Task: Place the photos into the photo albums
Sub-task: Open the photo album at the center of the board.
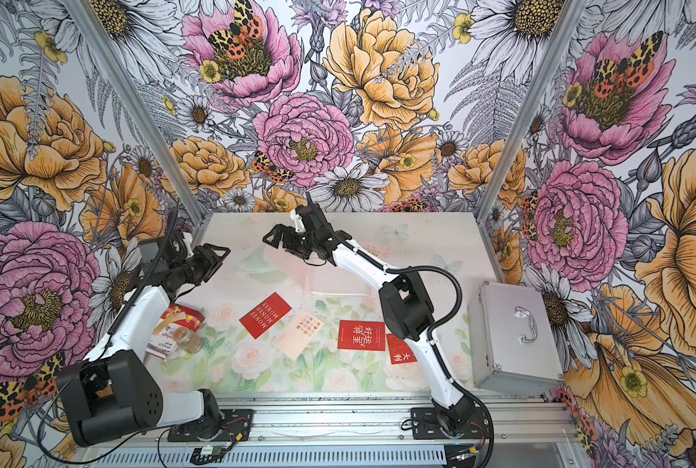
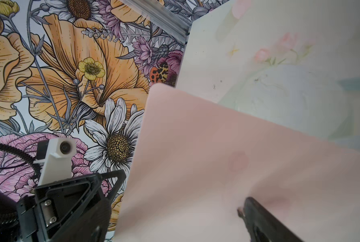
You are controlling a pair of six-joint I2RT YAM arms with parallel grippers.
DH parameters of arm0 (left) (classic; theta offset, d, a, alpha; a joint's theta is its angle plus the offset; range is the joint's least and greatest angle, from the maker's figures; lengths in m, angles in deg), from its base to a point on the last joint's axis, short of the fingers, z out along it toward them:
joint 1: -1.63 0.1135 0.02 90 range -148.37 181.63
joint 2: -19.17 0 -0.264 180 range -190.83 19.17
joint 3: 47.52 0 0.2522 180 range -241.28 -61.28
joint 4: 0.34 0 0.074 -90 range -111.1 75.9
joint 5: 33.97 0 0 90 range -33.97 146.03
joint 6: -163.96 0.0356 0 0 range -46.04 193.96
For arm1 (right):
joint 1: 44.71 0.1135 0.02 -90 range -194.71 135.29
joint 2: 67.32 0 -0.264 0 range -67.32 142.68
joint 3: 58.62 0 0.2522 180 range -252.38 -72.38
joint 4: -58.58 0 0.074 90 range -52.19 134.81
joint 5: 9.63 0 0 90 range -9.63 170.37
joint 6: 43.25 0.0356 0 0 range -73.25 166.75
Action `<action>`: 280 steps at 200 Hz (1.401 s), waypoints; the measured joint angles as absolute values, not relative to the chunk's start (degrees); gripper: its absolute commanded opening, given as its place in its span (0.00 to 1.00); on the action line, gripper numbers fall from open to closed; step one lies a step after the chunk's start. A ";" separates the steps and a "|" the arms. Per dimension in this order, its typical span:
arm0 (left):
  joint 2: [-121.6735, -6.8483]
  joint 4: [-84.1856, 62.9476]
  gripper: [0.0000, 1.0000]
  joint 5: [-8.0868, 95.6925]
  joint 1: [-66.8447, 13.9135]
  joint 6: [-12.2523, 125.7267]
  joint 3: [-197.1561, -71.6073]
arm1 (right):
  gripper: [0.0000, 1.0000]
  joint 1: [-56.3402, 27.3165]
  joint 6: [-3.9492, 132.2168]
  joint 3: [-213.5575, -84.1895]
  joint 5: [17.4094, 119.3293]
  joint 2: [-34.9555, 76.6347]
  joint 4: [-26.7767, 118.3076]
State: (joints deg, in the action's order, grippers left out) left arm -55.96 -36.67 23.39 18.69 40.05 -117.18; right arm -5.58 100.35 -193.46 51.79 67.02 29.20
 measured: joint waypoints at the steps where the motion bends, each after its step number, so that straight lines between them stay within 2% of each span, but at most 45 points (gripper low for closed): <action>1: -55.83 -36.71 0.57 23.39 18.93 40.05 -117.09 | 1.00 -5.54 100.35 -193.59 51.81 67.15 29.15; 67: -51.05 -39.90 0.57 22.21 19.79 41.55 -116.76 | 1.00 -5.14 101.40 -204.91 52.36 77.60 27.95; 119: -51.42 -41.59 0.56 22.36 12.97 41.55 -118.99 | 0.99 -5.14 101.14 -205.66 53.78 79.43 26.16; 170: -57.56 -41.48 0.56 22.75 7.79 41.53 -122.62 | 0.99 -4.75 100.64 -205.42 55.27 80.00 24.70; 280: -71.94 -33.11 0.55 21.88 10.34 39.30 -120.08 | 0.98 -4.79 97.71 -193.81 59.24 76.72 24.74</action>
